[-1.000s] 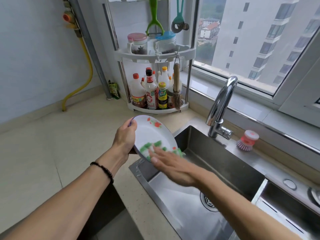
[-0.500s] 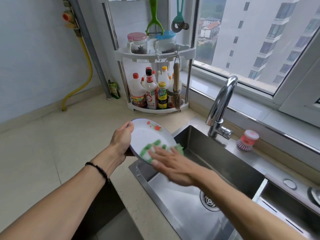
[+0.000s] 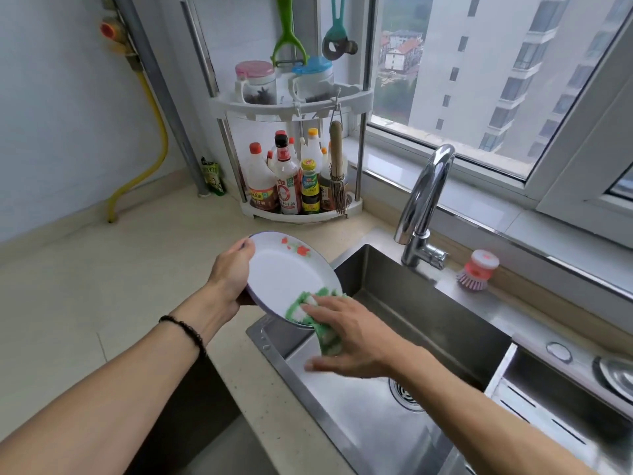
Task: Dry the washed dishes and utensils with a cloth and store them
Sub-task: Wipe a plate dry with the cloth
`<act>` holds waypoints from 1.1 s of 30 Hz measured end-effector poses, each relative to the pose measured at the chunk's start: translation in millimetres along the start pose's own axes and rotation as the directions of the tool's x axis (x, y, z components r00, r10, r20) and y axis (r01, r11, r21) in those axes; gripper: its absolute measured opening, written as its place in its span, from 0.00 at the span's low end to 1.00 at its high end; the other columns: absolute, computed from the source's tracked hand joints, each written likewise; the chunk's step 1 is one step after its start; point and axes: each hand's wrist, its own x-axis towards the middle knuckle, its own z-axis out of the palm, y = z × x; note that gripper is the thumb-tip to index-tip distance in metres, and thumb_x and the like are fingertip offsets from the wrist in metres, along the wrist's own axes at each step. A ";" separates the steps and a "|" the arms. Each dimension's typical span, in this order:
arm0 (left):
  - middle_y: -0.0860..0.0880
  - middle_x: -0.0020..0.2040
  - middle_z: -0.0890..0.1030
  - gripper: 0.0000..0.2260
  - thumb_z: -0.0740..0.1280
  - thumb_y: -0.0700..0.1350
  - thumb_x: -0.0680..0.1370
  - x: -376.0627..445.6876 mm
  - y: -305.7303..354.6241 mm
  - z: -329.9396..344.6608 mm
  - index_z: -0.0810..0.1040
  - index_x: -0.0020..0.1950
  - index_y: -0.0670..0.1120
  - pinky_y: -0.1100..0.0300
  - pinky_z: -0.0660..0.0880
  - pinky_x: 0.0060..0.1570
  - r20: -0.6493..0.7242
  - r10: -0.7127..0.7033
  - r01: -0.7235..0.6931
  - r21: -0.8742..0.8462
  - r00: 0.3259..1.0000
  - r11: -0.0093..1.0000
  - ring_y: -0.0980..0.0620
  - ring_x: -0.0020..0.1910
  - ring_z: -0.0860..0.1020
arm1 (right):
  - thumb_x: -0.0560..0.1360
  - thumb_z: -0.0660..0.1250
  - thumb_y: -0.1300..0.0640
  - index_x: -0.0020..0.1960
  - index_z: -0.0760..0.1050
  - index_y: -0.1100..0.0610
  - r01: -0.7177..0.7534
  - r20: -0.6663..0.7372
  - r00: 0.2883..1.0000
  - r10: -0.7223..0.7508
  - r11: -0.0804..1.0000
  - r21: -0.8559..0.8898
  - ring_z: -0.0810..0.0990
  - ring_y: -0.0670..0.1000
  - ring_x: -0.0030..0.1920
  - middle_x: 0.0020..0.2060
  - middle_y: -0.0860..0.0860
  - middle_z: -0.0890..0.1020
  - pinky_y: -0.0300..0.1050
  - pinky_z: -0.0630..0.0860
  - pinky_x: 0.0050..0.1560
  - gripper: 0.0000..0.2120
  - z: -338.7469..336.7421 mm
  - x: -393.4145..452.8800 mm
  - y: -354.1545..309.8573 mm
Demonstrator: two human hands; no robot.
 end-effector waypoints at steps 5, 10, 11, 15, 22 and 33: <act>0.42 0.60 0.80 0.15 0.56 0.51 0.85 8.9 -4.3 -1.6 0.75 0.66 0.46 0.50 0.79 0.42 0.076 -0.042 0.023 0.230 0.996 0.973 0.44 0.50 0.79 | 0.77 0.66 0.62 0.62 0.79 0.53 0.010 -0.232 0.971 -0.064 0.973 -0.230 0.79 0.57 0.52 0.50 0.52 0.82 0.49 0.77 0.43 0.15 1.7 7.5 10.1; 0.44 0.68 0.76 0.31 0.52 0.75 0.74 -4.8 -10.3 -5.4 0.81 0.52 0.52 0.49 0.70 0.63 0.408 0.351 -0.528 0.754 0.843 0.391 0.46 0.66 0.72 | 0.80 0.66 0.57 0.59 0.79 0.54 0.027 -0.192 0.979 -0.072 0.973 -0.228 0.78 0.53 0.52 0.53 0.51 0.82 0.49 0.76 0.45 0.08 -21.7 8.4 10.3; 0.48 0.70 0.75 0.35 0.56 0.77 0.69 -7.6 -11.0 -2.9 0.81 0.57 0.52 0.46 0.67 0.70 0.535 0.302 -0.609 0.745 0.789 0.271 0.47 0.72 0.68 | 0.80 0.66 0.57 0.59 0.79 0.55 0.025 -0.179 0.982 -0.063 0.979 -0.204 0.79 0.53 0.51 0.53 0.51 0.82 0.47 0.75 0.45 0.09 -25.8 8.0 12.4; 0.50 0.41 0.84 0.15 0.80 0.48 0.65 -2.4 -25.4 5.0 0.80 0.48 0.47 0.61 0.77 0.34 0.752 0.413 -0.782 0.608 0.513 -0.136 0.51 0.38 0.82 | 0.79 0.69 0.58 0.63 0.80 0.56 0.021 -0.148 0.989 -0.025 0.999 -0.028 0.76 0.42 0.40 0.54 0.49 0.82 0.34 0.74 0.40 0.13 -41.3 4.8 19.8; 0.52 0.40 0.80 0.13 0.77 0.43 0.68 -14.6 -6.1 17.6 0.79 0.49 0.49 0.57 0.78 0.35 0.497 0.407 -0.639 0.660 0.766 0.396 0.53 0.38 0.79 | 0.74 0.73 0.62 0.52 0.83 0.51 0.008 -0.596 0.759 0.261 0.912 0.410 0.80 0.52 0.42 0.42 0.48 0.82 0.55 0.77 0.42 0.10 -40.3 12.6 30.1; 0.51 0.41 0.84 0.15 0.79 0.40 0.62 -30.3 -3.8 37.3 0.80 0.44 0.49 0.53 0.81 0.41 0.397 0.361 -0.528 0.486 0.843 0.697 0.51 0.41 0.83 | 0.80 0.51 0.39 0.76 0.66 0.43 -0.130 -0.454 0.774 0.441 0.813 0.568 0.66 0.53 0.73 0.73 0.53 0.70 0.54 0.63 0.73 0.26 -28.9 43.8 -12.9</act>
